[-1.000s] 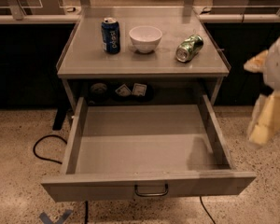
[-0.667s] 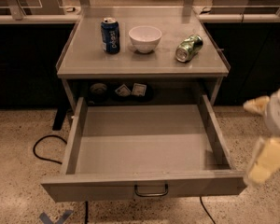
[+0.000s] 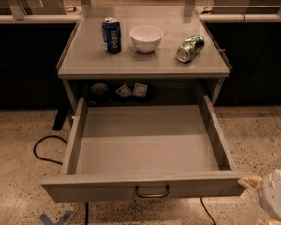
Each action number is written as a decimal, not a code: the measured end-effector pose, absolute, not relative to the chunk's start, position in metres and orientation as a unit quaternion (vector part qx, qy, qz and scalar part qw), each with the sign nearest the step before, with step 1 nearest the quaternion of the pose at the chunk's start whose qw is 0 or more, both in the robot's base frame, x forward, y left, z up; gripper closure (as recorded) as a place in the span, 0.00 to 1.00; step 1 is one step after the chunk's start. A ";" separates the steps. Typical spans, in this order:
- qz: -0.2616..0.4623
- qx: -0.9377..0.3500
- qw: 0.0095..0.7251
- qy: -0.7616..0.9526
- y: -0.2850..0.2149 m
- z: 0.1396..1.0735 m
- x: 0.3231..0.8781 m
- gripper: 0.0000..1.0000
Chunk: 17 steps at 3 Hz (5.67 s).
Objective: Close top drawer
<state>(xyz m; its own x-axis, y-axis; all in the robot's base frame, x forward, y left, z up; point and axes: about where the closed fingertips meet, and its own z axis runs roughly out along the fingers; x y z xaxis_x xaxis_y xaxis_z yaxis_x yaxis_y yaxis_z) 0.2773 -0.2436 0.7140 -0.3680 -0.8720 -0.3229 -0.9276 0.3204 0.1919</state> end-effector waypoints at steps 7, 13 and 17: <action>0.157 -0.533 0.101 0.825 -0.226 0.630 0.356 0.00; 0.125 -0.548 0.140 0.815 -0.171 0.610 0.459 0.00; 0.037 -0.538 0.186 0.821 -0.177 0.614 0.539 0.00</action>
Offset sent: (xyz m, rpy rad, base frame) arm 0.0143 -0.0419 -0.1074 -0.0951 -0.0339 -0.2937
